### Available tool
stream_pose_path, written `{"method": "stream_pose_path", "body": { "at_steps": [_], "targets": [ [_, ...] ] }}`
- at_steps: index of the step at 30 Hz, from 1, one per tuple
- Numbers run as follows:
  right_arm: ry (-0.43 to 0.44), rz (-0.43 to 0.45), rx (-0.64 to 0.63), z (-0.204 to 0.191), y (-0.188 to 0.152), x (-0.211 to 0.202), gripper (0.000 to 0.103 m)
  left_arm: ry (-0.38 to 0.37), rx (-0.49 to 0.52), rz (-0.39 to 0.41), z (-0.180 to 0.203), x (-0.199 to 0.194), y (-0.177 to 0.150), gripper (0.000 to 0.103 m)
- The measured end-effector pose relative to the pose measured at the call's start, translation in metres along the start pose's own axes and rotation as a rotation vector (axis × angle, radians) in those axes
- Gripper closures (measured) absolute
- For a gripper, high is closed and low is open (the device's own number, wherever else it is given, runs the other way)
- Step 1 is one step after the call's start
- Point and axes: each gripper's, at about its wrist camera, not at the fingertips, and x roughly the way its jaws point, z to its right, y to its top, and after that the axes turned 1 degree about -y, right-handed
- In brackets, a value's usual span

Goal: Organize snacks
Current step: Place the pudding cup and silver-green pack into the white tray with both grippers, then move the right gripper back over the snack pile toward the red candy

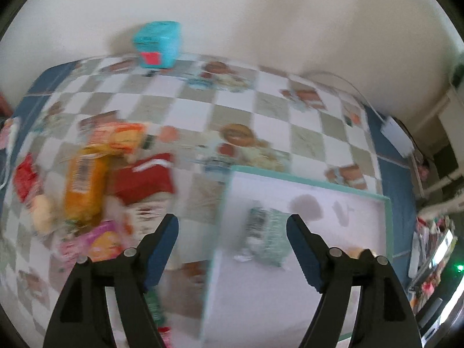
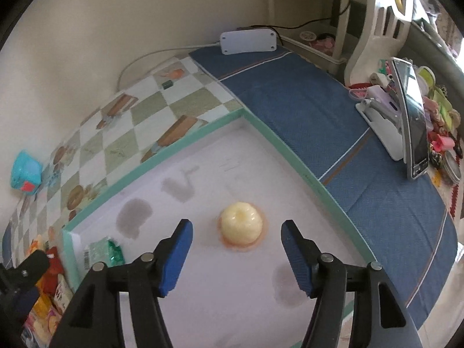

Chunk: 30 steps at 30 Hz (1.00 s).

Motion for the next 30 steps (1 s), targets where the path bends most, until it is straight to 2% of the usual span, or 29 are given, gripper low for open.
{"method": "stream_pose_path", "body": {
  "at_steps": [1, 3, 8, 9, 11, 14, 22, 30],
  "targets": [
    [0.004, 0.000, -0.006, -0.003, -0.002, -0.002, 0.032, 0.017, -0.014, 0.009, -0.008, -0.004, -0.001, 0.021],
    [0.028, 0.009, -0.039, -0.013, -0.008, -0.010, 0.020, 0.069, -0.049, 0.033, -0.029, -0.011, -0.006, 0.013],
    [0.084, 0.047, -0.133, -0.040, -0.026, -0.035, 0.015, 0.169, -0.101, 0.056, -0.075, -0.028, -0.014, 0.013],
    [0.114, 0.058, -0.161, -0.048, -0.032, -0.042, 0.007, 0.181, -0.111, 0.066, -0.082, -0.033, -0.015, 0.013],
    [0.148, 0.074, -0.201, -0.060, -0.040, -0.049, 0.000, 0.209, -0.140, 0.092, -0.101, -0.045, -0.019, 0.012],
    [0.174, 0.075, -0.259, -0.078, -0.056, -0.058, 0.000, 0.236, -0.189, 0.115, -0.126, -0.060, -0.026, 0.007],
    [0.257, 0.066, -0.349, -0.104, -0.092, -0.082, 0.000, 0.333, -0.255, 0.132, -0.173, -0.089, -0.047, 0.007],
    [0.291, 0.045, -0.409, -0.125, -0.123, -0.097, 0.000, 0.339, -0.271, 0.099, -0.193, -0.095, -0.063, 0.007]
  ]
}}
